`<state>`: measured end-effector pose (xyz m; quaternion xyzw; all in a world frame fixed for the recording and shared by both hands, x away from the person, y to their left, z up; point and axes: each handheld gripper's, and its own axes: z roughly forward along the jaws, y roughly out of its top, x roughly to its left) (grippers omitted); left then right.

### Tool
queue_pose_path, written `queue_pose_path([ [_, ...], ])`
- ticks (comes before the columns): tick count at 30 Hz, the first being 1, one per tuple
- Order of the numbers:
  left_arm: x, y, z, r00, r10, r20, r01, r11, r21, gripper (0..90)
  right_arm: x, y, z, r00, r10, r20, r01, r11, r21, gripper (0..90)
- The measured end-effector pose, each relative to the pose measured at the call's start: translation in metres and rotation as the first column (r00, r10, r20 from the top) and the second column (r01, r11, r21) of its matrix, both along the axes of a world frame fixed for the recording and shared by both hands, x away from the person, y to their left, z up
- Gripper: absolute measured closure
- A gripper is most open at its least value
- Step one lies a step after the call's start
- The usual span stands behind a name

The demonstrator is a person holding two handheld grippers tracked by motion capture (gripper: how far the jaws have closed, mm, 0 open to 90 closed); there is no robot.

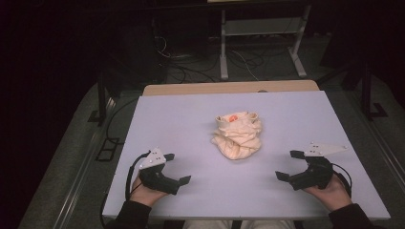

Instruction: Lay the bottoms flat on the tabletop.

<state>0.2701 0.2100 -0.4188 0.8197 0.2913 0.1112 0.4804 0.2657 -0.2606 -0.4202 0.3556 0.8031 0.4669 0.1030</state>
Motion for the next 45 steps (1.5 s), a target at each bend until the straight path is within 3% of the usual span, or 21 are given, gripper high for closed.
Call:
queue_pose_path([
  [4,0.001,-0.002,0.008,0.9998,-0.009,0.015,0.009,0.9999,0.011,0.0,0.001,0.003,0.010,0.9999,0.010,0.014,-0.010,1.000,0.002,0.0],
  [12,0.010,-0.008,0.024,0.9992,-0.030,0.026,0.029,0.9989,0.036,0.0,0.010,0.004,0.022,0.9998,0.019,-0.005,-0.019,1.000,0.005,0.0],
  [18,0.018,-0.008,0.028,0.9994,-0.031,0.016,0.030,0.9989,0.037,0.0,0.017,0.007,0.024,0.9995,0.027,-0.019,-0.027,1.000,-0.004,0.0],
  [27,0.028,-0.009,0.038,0.9994,-0.033,0.014,0.033,0.9994,-0.004,0.0,0.029,0.009,0.037,0.9994,0.034,-0.007,-0.034,0.999,-0.017,0.0],
  [45,0.054,-0.032,0.053,0.9973,-0.064,0.037,0.063,0.9978,0.019,0.0,0.059,0.013,0.049,0.9990,0.042,-0.014,-0.043,0.999,-0.034,0.0],
])
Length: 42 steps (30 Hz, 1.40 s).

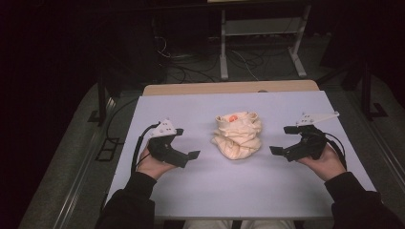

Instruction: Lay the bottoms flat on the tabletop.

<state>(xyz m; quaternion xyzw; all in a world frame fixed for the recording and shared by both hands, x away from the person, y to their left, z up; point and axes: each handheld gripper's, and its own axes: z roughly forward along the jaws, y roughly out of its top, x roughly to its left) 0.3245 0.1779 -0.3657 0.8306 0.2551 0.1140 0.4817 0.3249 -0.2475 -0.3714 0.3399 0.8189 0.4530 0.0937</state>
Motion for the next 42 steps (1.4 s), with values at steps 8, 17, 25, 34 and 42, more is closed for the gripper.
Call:
queue_pose_path([
  [8,0.008,-0.012,-0.002,0.9998,-0.019,-0.011,0.019,0.9995,0.026,0.0,0.012,0.001,0.000,0.9999,-0.007,-0.008,0.007,1.000,-0.007,0.0],
  [17,0.021,-0.017,-0.004,0.9995,-0.015,-0.027,0.016,0.9997,0.020,0.0,0.029,0.000,0.006,0.9998,-0.020,-0.005,0.020,1.000,-0.011,0.0],
  [25,0.034,-0.019,-0.004,0.9993,-0.010,-0.036,0.011,0.9994,0.031,0.0,0.041,0.004,0.012,0.9998,-0.021,-0.002,0.021,0.999,-0.024,0.0],
  [34,0.049,-0.025,-0.007,0.9989,-0.004,-0.046,0.005,0.9994,0.033,0.0,0.059,0.009,0.016,0.9996,-0.030,-0.003,0.030,0.999,-0.026,0.0],
  [42,0.060,-0.030,-0.019,0.9978,-0.003,-0.065,0.007,0.9986,0.053,0.0,0.078,0.011,0.008,0.9978,-0.063,-0.023,0.063,0.998,0.020,0.0],
])
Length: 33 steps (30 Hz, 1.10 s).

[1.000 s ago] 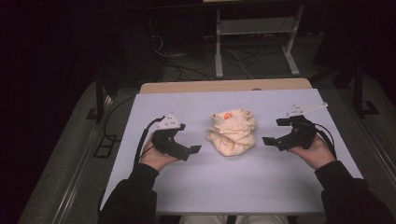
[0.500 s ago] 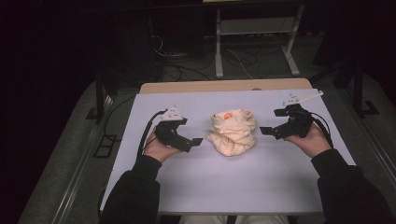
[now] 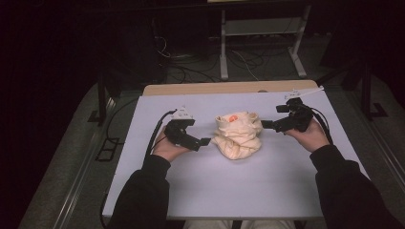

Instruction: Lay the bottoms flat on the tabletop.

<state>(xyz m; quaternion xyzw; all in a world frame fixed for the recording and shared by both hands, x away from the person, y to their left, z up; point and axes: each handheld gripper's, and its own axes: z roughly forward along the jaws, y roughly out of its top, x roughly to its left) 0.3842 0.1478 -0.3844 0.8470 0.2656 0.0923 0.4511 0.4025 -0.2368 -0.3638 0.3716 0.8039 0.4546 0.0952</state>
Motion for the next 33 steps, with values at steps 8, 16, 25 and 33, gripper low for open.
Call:
queue_pose_path([
  [8,0.009,-0.001,-0.011,0.9997,0.016,-0.018,-0.016,0.9998,-0.011,0.0,0.011,0.000,-0.010,0.9996,-0.025,-0.013,0.025,1.000,0.007,0.0],
  [16,0.018,-0.005,-0.023,0.9988,0.031,-0.038,-0.032,0.9990,-0.030,0.0,0.021,0.001,-0.019,0.9981,-0.049,-0.037,0.049,0.999,0.002,0.0],
  [25,0.026,-0.014,-0.039,0.9974,0.029,-0.066,-0.034,0.9970,-0.069,0.0,0.029,0.009,-0.025,0.9975,-0.061,-0.036,0.061,0.998,0.003,0.0],
  [33,0.034,-0.024,-0.056,0.9954,0.026,-0.092,-0.034,0.9960,-0.083,0.0,0.032,0.015,-0.032,0.9959,-0.070,-0.057,0.070,0.998,-0.002,0.0],
])
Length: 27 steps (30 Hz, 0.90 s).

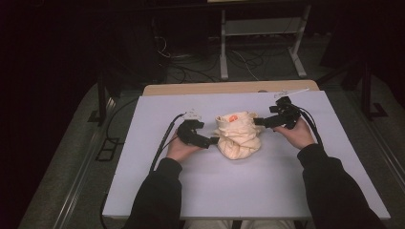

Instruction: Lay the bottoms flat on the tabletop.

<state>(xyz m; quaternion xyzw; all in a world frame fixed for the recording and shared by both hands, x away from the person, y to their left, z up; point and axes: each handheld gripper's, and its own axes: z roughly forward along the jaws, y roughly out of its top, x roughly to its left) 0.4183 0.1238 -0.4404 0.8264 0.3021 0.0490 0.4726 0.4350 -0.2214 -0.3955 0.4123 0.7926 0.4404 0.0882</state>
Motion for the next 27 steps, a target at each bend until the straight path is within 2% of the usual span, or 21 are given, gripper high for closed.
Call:
queue_pose_path([
  [3,0.003,-0.002,-0.006,0.9999,-0.001,-0.011,0.001,1.0000,-0.008,0.0,0.001,0.002,-0.003,1.0000,-0.003,-0.009,0.003,1.000,-0.012,0.0],
  [8,0.008,-0.007,-0.011,0.9996,-0.004,-0.029,0.003,0.9999,-0.013,0.0,0.004,0.003,-0.005,0.9997,0.011,-0.023,-0.011,1.000,0.000,9.3],
  [11,0.010,-0.010,-0.013,0.9983,-0.008,-0.059,0.007,0.9999,-0.014,2.5,0.005,0.003,-0.007,0.9994,0.017,-0.029,-0.017,1.000,0.004,13.5],
  [12,0.011,-0.012,-0.014,0.9978,-0.012,-0.066,0.012,0.9999,-0.011,7.6,0.006,0.005,-0.009,0.9991,0.015,-0.039,-0.015,1.000,-0.007,14.0],
  [14,0.012,-0.013,-0.015,0.9974,-0.019,-0.069,0.019,0.9998,-0.008,9.4,0.007,0.005,-0.009,0.9991,0.015,-0.040,-0.015,1.000,-0.011,14.2],
  [17,0.014,-0.015,-0.016,0.9958,-0.032,-0.085,0.031,0.9994,-0.016,17.5,0.009,0.007,-0.012,0.9991,0.011,-0.041,-0.012,1.000,-0.012,16.7],
  [19,0.014,-0.016,-0.016,0.9933,-0.053,-0.103,0.049,0.9982,-0.034,27.4,0.010,0.008,-0.013,0.9989,0.011,-0.047,-0.011,1.000,-0.009,19.1],
  [20,0.015,-0.017,-0.016,0.9927,-0.055,-0.107,0.052,0.9982,-0.031,34.1,0.012,0.009,-0.014,0.9990,0.009,-0.044,-0.009,1.000,-0.011,19.8],
  [21,0.015,-0.019,-0.015,0.9923,-0.048,-0.115,0.047,0.9988,-0.011,36.6,0.013,0.009,-0.015,0.9988,0.010,-0.047,-0.010,1.000,-0.006,21.5],
  [22,0.016,-0.020,-0.015,0.9910,-0.052,-0.123,0.052,0.9986,-0.008,44.2,0.018,0.010,-0.018,0.9973,0.013,-0.073,-0.013,1.000,-0.002,25.4],
  [23,0.016,-0.021,-0.015,0.9900,-0.066,-0.125,0.065,0.9978,-0.008,44.2,0.018,0.010,-0.018,0.9973,0.013,-0.073,-0.013,1.000,-0.002,25.4],
  [25,0.014,-0.025,-0.015,0.9918,-0.069,-0.107,0.070,0.9975,0.004,54.0,0.022,0.011,-0.021,0.9956,0.023,-0.091,-0.021,1.000,0.015,31.5],
  [26,0.013,-0.027,-0.014,0.9928,-0.072,-0.095,0.074,0.9972,0.013,59.3,0.022,0.013,-0.022,0.9960,0.029,-0.084,-0.027,0.999,0.030,37.9],
  [27,0.012,-0.028,-0.014,0.9939,-0.071,-0.085,0.073,0.9972,0.019,59.3,0.022,0.013,-0.022,0.9960,0.029,-0.084,-0.027,0.999,0.030,37.9],
])
